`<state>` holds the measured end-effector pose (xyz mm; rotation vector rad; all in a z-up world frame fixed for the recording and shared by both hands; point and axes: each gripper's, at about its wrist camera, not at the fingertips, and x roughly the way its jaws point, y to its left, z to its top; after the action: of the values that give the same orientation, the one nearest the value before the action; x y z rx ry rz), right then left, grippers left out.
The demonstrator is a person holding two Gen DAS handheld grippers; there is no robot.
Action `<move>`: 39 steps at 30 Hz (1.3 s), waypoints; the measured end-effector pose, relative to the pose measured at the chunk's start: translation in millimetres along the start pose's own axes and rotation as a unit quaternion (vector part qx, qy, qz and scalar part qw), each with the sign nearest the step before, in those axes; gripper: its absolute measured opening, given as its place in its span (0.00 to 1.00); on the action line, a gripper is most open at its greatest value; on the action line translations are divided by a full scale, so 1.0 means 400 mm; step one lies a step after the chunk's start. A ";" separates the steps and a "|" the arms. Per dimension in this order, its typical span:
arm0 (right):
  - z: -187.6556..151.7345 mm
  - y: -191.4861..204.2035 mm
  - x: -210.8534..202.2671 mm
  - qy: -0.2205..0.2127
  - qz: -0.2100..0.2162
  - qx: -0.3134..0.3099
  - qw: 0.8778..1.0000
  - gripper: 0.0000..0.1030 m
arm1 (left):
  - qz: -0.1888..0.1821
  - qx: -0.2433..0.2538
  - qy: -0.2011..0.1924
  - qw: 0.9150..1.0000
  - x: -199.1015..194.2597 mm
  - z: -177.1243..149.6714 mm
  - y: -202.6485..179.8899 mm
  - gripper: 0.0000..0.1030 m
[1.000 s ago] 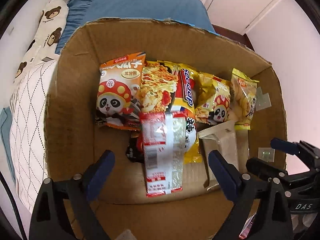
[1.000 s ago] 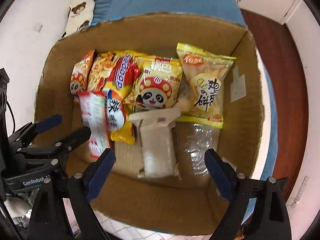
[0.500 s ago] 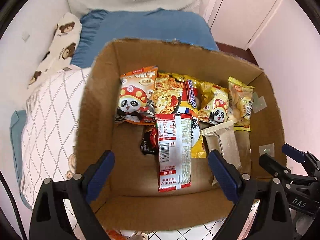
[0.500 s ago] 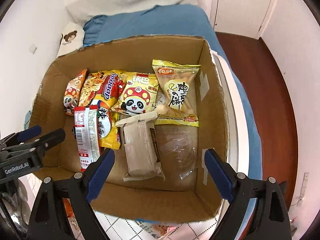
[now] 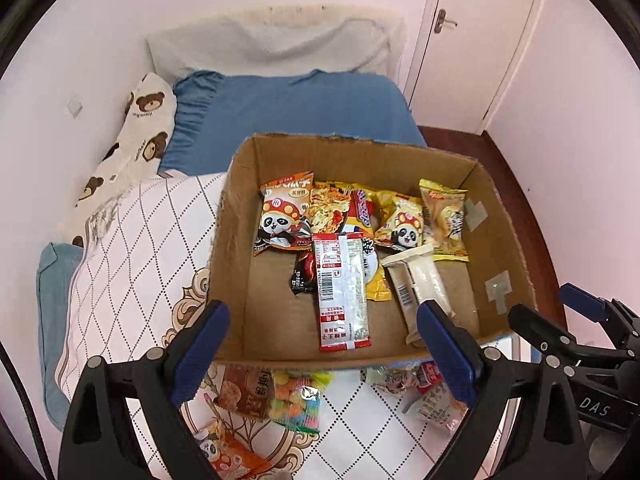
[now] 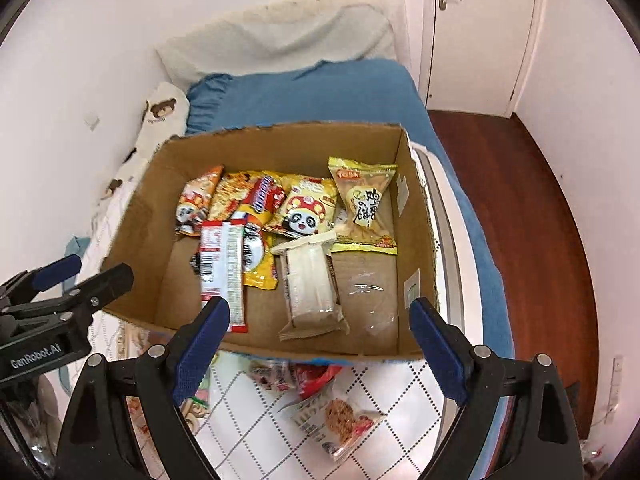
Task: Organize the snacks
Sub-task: 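Withdraw both tools from the box toward the snacks on the bed, then grasp the clear candy-ball bag with left tool while right tool grasps cranberry oat cookie pack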
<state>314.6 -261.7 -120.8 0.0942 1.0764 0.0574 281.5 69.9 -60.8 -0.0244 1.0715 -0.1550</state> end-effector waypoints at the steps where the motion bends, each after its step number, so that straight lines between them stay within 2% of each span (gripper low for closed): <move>1: -0.005 0.001 -0.020 -0.007 0.005 0.003 1.000 0.91 | -0.002 -0.002 -0.004 1.000 -0.014 -0.005 0.001 0.93; 7: -0.049 0.006 -0.073 -0.008 0.027 0.003 1.000 0.91 | -0.010 -0.020 -0.013 1.000 -0.060 -0.054 0.024 0.93; 12: -0.143 0.001 0.000 0.036 0.027 -0.031 0.998 0.90 | 0.010 -0.039 0.010 0.999 -0.034 -0.173 0.070 0.93; 14: -0.181 0.001 0.049 0.056 0.016 -0.051 0.997 0.81 | 0.026 -0.051 0.032 0.998 -0.003 -0.240 0.099 0.93; 15: -0.202 0.000 0.076 0.069 0.009 -0.060 0.996 0.60 | 0.034 -0.062 0.054 0.996 0.023 -0.283 0.120 0.93; 16: -0.226 -0.003 0.111 0.084 0.006 -0.067 0.994 0.57 | 0.038 -0.070 0.068 0.994 0.041 -0.311 0.135 0.93; 19: -0.266 -0.009 0.189 0.115 0.002 -0.079 0.990 0.59 | 0.049 -0.101 0.116 0.987 0.094 -0.402 0.191 0.93; 20: -0.277 -0.005 0.217 0.126 -0.007 -0.091 0.988 0.67 | 0.055 -0.107 0.123 0.985 0.103 -0.424 0.205 0.93; 21: -0.288 -0.001 0.237 0.138 -0.013 -0.104 0.985 0.80 | 0.062 -0.112 0.132 0.983 0.108 -0.442 0.215 0.93; 24: -0.324 0.007 0.292 0.173 -0.011 -0.126 0.977 0.83 | 0.069 -0.129 0.147 0.978 0.127 -0.472 0.238 0.93; 27: -0.345 0.006 0.313 0.177 -0.020 -0.126 0.976 0.82 | 0.071 -0.130 0.150 0.978 0.142 -0.460 0.230 0.93; 30: -0.347 -0.019 0.303 0.175 -0.012 -0.073 0.982 0.73 | 0.072 -0.104 0.142 0.982 0.163 -0.416 0.194 0.93; 32: -0.345 -0.049 0.291 0.182 0.018 -0.013 0.983 0.70 | 0.081 -0.065 0.140 0.985 0.189 -0.376 0.151 0.93; 35: -0.346 -0.084 0.278 0.204 0.083 0.062 0.974 0.70 | 0.072 -0.037 0.147 0.986 0.230 -0.338 0.109 0.93; 36: -0.344 -0.089 0.270 0.201 0.087 0.067 0.973 0.71 | 0.068 -0.021 0.155 0.985 0.255 -0.326 0.090 0.93; 39: -0.331 -0.068 0.245 0.176 0.055 0.013 0.983 0.81 | 0.065 0.010 0.172 0.983 0.308 -0.312 0.058 0.93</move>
<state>244.5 -273.2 -271.6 0.1721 1.4261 0.1648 232.7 82.8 -230.4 0.0945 1.4127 -0.0514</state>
